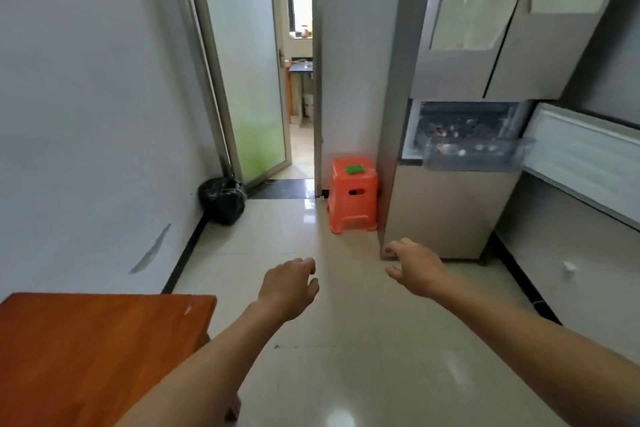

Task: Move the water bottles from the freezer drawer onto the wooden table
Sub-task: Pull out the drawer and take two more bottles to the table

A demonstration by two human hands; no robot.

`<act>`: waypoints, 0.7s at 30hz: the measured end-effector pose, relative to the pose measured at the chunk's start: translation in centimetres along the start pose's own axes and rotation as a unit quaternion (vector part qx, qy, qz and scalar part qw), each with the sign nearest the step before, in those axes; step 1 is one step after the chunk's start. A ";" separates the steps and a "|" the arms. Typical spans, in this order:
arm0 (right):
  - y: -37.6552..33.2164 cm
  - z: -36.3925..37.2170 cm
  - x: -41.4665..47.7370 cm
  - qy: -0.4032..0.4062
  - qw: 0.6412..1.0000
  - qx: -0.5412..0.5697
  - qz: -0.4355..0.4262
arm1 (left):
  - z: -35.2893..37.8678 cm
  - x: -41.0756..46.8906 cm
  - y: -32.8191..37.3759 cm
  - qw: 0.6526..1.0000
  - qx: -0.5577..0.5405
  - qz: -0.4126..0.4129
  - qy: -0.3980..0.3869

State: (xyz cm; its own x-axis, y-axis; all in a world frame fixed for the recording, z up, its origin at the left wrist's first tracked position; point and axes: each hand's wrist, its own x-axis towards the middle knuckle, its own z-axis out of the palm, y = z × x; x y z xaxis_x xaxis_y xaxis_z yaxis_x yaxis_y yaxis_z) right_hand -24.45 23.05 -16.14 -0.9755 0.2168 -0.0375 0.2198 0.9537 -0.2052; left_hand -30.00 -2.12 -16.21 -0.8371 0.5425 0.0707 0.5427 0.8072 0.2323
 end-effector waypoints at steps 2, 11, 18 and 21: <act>4.1 -0.6 0.4 0.006 0.999 0.004 0.038 | 0.7 3.7 2.9 0.999 -0.002 0.031 -0.007; 18.7 -1.6 7.6 0.022 0.989 0.035 0.142 | 5.6 21.6 11.7 0.986 -0.013 0.164 -0.031; 26.5 -5.0 17.4 0.059 0.972 0.068 0.216 | 5.4 38.3 15.8 0.973 0.008 0.226 -0.045; 29.6 -5.9 19.8 0.062 0.965 0.079 0.243 | 5.6 44.1 18.3 0.967 0.012 0.249 -0.050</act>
State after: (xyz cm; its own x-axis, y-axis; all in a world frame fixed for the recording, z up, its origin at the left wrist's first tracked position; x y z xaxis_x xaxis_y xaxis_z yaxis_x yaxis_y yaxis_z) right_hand -37.19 56.83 -17.20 -0.7471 0.6627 -0.0521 0.6372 0.6916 -0.3401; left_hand -56.65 37.88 -14.32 -0.4619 0.8839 0.0729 0.8789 0.4452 0.1712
